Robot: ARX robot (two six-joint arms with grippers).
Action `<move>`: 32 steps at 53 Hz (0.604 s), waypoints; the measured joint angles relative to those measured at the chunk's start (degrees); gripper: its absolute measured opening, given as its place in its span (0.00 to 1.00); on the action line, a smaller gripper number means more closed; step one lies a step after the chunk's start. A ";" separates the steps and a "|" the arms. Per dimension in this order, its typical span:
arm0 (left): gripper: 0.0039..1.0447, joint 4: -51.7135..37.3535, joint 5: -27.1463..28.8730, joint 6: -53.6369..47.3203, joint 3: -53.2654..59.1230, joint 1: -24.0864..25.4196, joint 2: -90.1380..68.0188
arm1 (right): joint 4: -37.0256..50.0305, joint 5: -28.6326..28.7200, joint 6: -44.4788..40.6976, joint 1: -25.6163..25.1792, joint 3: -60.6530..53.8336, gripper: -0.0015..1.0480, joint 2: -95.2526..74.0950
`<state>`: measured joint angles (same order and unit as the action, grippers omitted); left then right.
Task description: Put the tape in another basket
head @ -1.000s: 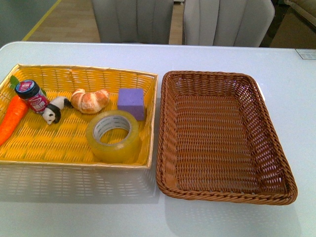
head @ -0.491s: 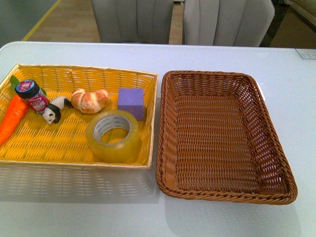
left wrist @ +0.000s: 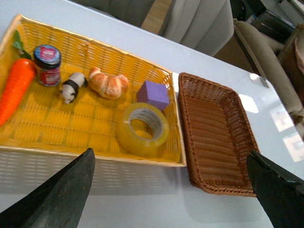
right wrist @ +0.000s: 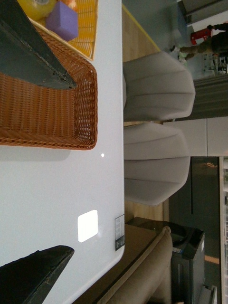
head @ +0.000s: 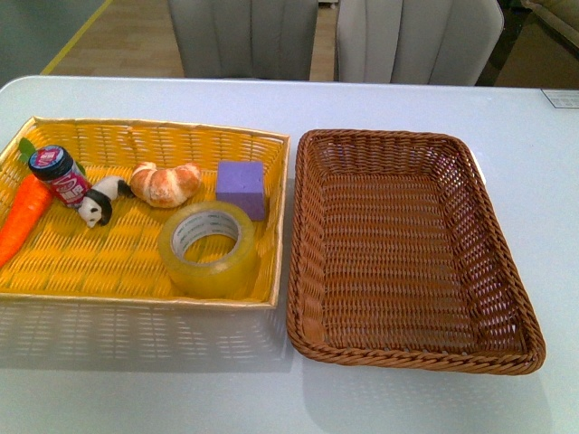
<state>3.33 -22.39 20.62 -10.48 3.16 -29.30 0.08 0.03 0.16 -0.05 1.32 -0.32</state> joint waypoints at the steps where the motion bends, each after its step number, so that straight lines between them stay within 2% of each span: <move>1: 0.92 -2.12 0.42 0.63 -0.74 -0.52 -2.86 | 0.00 -0.04 0.02 0.00 0.00 0.91 0.00; 9: 0.92 -17.07 3.43 2.19 -6.03 -3.76 -22.71 | 0.00 -0.07 0.00 0.00 0.00 0.91 0.00; 18: 0.92 -29.73 8.07 0.17 -13.05 -6.16 -45.86 | 0.00 -0.07 0.00 0.00 0.00 0.91 0.00; 23: 0.92 -32.74 10.16 -1.77 -17.51 -7.67 -58.29 | 0.00 -0.07 0.00 0.00 0.00 0.91 0.00; 32: 0.92 -33.11 12.24 -4.33 -25.68 -10.75 -74.31 | 0.00 -0.07 0.00 0.00 0.00 0.91 0.00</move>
<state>-29.78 -10.15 16.29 -36.16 -7.60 -103.61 0.08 -0.03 0.16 -0.05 1.32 -0.32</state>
